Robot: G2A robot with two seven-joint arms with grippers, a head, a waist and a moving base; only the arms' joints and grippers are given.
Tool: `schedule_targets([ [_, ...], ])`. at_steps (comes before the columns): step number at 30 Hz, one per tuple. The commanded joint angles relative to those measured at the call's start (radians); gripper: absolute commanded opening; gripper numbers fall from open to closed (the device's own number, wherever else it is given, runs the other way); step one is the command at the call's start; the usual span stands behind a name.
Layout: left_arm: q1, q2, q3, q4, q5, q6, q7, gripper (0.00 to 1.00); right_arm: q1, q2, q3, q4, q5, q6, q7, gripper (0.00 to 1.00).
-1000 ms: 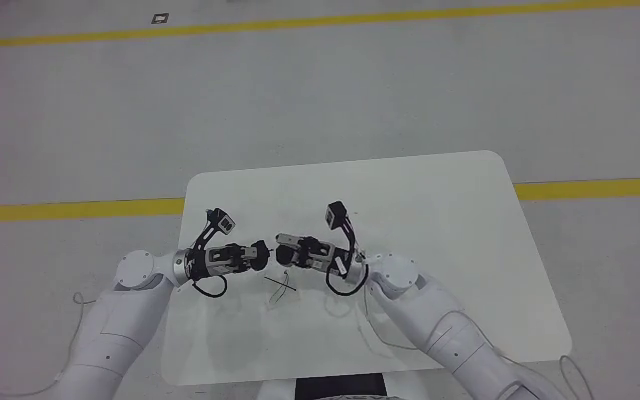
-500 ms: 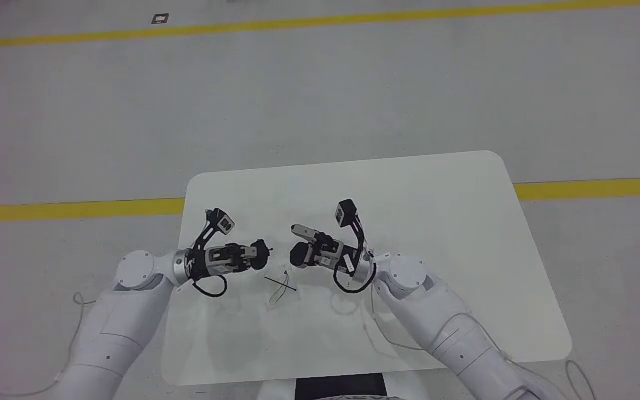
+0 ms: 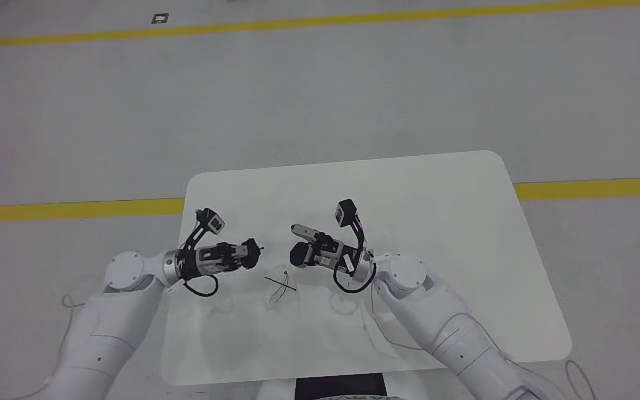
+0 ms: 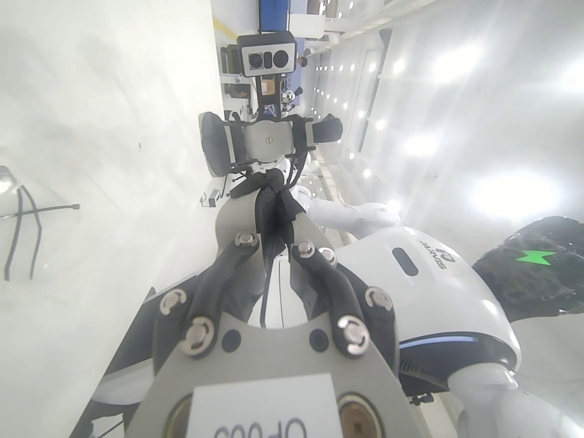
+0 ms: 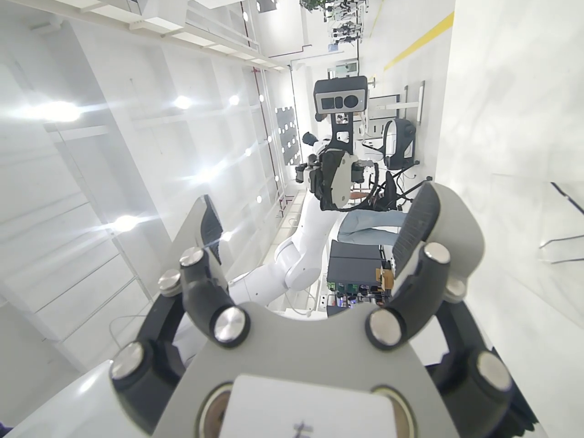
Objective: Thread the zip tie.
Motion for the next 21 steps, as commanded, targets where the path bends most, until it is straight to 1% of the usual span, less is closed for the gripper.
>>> schedule_targets([
  [1, 0.003, 0.008, 0.0, -0.006, -0.007, 0.0, 0.0, 0.0, 0.0, 0.0, 0.0, 0.0, 0.0, 0.0, 0.0, 1.0],
  [5, 0.004, 0.02, 0.001, -0.009, -0.021, 0.0, 0.0, 0.0, 0.0, 0.0, 0.0, 0.0, 0.0, 0.0, 0.0, 1.0],
  [12, 0.001, 0.035, -0.007, 0.009, -0.046, 0.0, 0.0, 0.0, 0.0, 0.0, 0.0, 0.0, 0.0, 0.0, 0.0, 1.0],
  [16, 0.008, 0.04, -0.003, 0.004, -0.078, 0.0, 0.0, 0.0, 0.0, 0.0, 0.0, 0.0, 0.0, 0.0, 0.0, 1.0],
  [21, 0.008, 0.04, -0.003, 0.004, -0.078, 0.0, 0.0, 0.0, 0.0, 0.0, 0.0, 0.0, 0.0, 0.0, 0.0, 1.0],
])
